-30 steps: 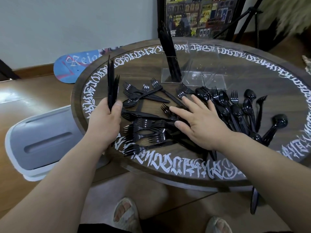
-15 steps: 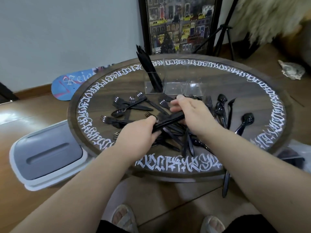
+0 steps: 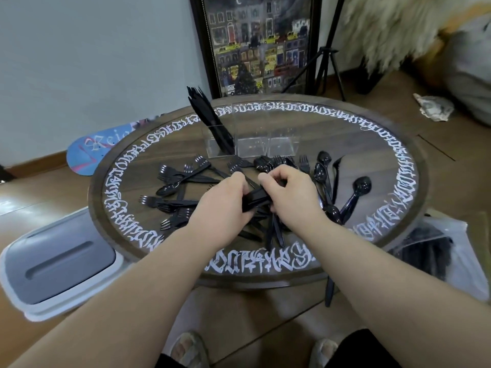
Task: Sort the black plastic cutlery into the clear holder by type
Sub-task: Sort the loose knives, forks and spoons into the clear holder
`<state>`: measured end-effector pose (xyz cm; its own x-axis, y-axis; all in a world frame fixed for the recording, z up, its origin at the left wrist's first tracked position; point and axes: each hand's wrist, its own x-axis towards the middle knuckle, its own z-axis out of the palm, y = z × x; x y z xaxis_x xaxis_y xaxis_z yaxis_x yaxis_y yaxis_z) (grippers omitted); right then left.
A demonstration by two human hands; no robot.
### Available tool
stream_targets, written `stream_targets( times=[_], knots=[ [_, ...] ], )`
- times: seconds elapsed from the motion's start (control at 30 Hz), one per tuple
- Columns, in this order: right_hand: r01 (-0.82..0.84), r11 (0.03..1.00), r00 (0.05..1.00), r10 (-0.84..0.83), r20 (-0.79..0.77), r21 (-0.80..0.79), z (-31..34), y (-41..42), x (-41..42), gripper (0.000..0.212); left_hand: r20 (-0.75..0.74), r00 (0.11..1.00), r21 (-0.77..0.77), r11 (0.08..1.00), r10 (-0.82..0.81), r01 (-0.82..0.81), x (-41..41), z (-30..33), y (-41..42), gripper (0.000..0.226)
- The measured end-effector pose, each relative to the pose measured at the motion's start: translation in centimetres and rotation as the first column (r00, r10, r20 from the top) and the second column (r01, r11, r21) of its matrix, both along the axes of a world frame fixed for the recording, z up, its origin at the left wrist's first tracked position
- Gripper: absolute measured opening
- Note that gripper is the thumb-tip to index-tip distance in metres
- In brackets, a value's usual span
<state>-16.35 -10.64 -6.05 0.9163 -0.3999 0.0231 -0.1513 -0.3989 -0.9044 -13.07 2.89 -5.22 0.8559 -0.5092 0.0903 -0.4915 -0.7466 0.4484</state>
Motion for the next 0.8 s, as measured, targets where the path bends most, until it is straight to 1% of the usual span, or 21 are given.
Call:
stream_targets(
  times=[0.03, 0.07, 0.1, 0.17, 0.2, 0.23, 0.3, 0.4, 0.47, 0.57, 0.63, 0.67, 0.73, 0.77, 0.8],
  knots=[
    [0.021, 0.995, 1.0, -0.021, 0.004, 0.094, 0.0, 0.1, 0.0, 0.024, 0.004, 1.0, -0.019, 1.0, 0.004, -0.004, 0.0, 0.0, -0.1, 0.033],
    [0.027, 0.989, 1.0, -0.028, 0.003, 0.143, 0.0, 0.2, 0.0, 0.025, 0.0, 1.0, -0.028, 1.0, 0.008, -0.008, 0.0, -0.1, -0.2, 0.036],
    [0.02, 0.991, 1.0, -0.021, 0.007, 0.134, -0.1, 0.0, 0.1, 0.027, -0.011, 1.0, -0.025, 1.0, 0.012, -0.013, 0.1, -0.1, -0.2, 0.038],
    [0.0, 1.0, 1.0, 0.0, 0.017, 0.002, -0.1, -0.4, 0.2, 0.026, -0.04, 0.999, 0.008, 1.0, 0.014, -0.014, 0.2, -0.2, -0.2, 0.041],
    [0.003, 0.999, 1.0, -0.003, 0.019, -0.036, -0.2, -0.5, 0.3, 0.024, -0.047, 0.999, 0.034, 0.999, 0.008, -0.007, 0.3, -0.2, -0.2, 0.042],
    [0.013, 0.999, 1.0, -0.012, 0.017, -0.035, -0.3, -0.6, 0.4, 0.023, -0.049, 0.999, 0.062, 0.998, 0.003, 0.0, 0.3, -0.2, -0.2, 0.042],
    [0.04, 0.998, 0.999, -0.04, -0.007, 0.044, -0.9, -0.8, 0.6, 0.024, -0.064, 0.998, 0.119, 0.993, -0.008, 0.015, 0.6, -0.2, 0.0, 0.04],
    [0.118, 0.971, 0.993, -0.115, -0.029, 0.209, -1.5, -1.8, 0.8, 0.024, -0.105, 0.994, 0.229, 0.971, -0.038, 0.061, 1.3, 0.0, 1.3, 0.03],
    [0.158, 0.957, 0.987, -0.15, -0.052, 0.245, -1.4, -2.7, 0.5, 0.028, -0.123, 0.992, 0.261, 0.963, -0.029, 0.061, 1.5, -0.2, 2.2, 0.025],
    [0.101, 0.959, 0.994, -0.084, -0.076, 0.265, -1.4, -2.7, 0.3, 0.028, -0.088, 0.996, 0.176, 0.984, -0.025, 0.04, 1.2, -0.8, 2.4, 0.023],
    [0.052, 0.971, 0.994, -0.026, -0.11, 0.233, -1.4, -2.4, 0.3, 0.027, -0.047, 0.999, 0.081, 0.997, 0.009, -0.005, 1.0, -0.9, 2.0, 0.024],
    [0.037, 0.98, 0.992, -0.013, -0.122, 0.198, -1.5, -2.4, 0.3, 0.028, -0.052, 0.998, 0.053, 0.998, 0.02, -0.017, 1.0, -0.9, 1.9, 0.024],
    [0.003, 0.996, 0.993, 0.008, -0.119, 0.089, -1.6, -2.9, 0.5, 0.027, -0.103, 0.995, 0.054, 0.998, -0.016, 0.022, 1.0, -0.9, 1.8, 0.027],
    [-0.001, 0.999, 0.994, 0.007, -0.113, 0.051, -1.4, -3.0, 0.6, 0.023, -0.136, 0.99, 0.075, 0.996, -0.047, 0.058, 0.9, -0.9, 1.7, 0.029],
    [0.016, 0.997, 0.996, -0.009, -0.084, 0.079, -0.9, -3.0, 0.8, 0.017, -0.154, 0.986, 0.093, 0.992, -0.069, 0.084, 0.8, -0.8, 1.6, 0.03]
  ],
)
